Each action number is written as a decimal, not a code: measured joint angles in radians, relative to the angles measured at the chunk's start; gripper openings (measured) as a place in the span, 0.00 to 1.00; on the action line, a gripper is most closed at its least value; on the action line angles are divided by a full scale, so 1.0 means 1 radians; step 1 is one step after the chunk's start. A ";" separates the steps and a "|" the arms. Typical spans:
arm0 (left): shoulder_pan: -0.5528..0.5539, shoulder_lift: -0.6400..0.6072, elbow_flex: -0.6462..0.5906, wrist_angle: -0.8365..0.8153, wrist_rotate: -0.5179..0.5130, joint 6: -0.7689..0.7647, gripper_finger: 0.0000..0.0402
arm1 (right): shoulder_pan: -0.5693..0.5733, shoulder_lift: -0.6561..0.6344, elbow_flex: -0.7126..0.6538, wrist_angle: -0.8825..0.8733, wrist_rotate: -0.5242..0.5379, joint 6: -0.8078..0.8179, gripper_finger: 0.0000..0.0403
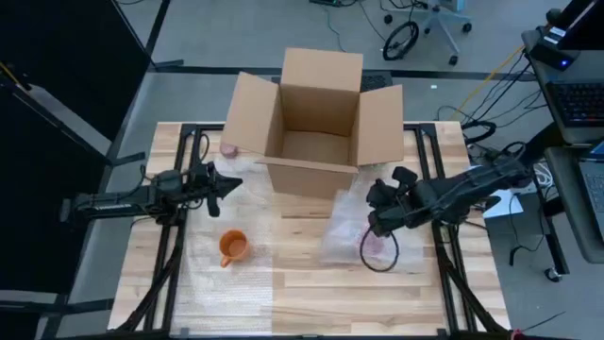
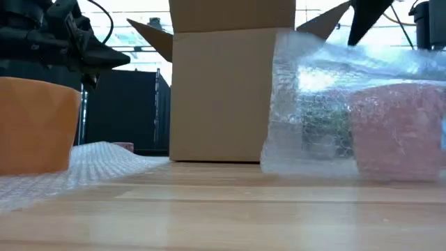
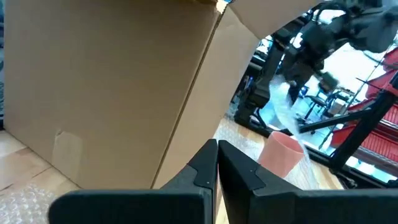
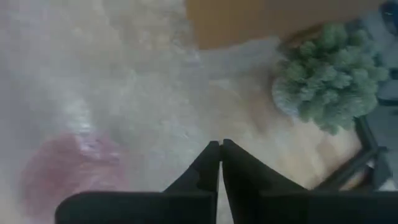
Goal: Wrap mug
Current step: Wrap the pink cup with the bubble wrap
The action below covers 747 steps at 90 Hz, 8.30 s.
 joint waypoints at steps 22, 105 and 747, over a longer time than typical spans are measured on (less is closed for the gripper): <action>0.000 0.000 0.000 0.000 0.000 -0.005 0.00 | -0.050 0.001 -0.082 0.085 0.005 -0.052 0.03; 0.000 0.000 0.000 -0.002 0.000 -0.004 0.00 | 0.116 -0.005 -0.105 0.312 -0.341 -0.044 0.10; -0.044 0.093 0.127 0.071 0.051 0.056 0.00 | 0.107 0.097 -0.376 0.568 -0.290 0.164 0.00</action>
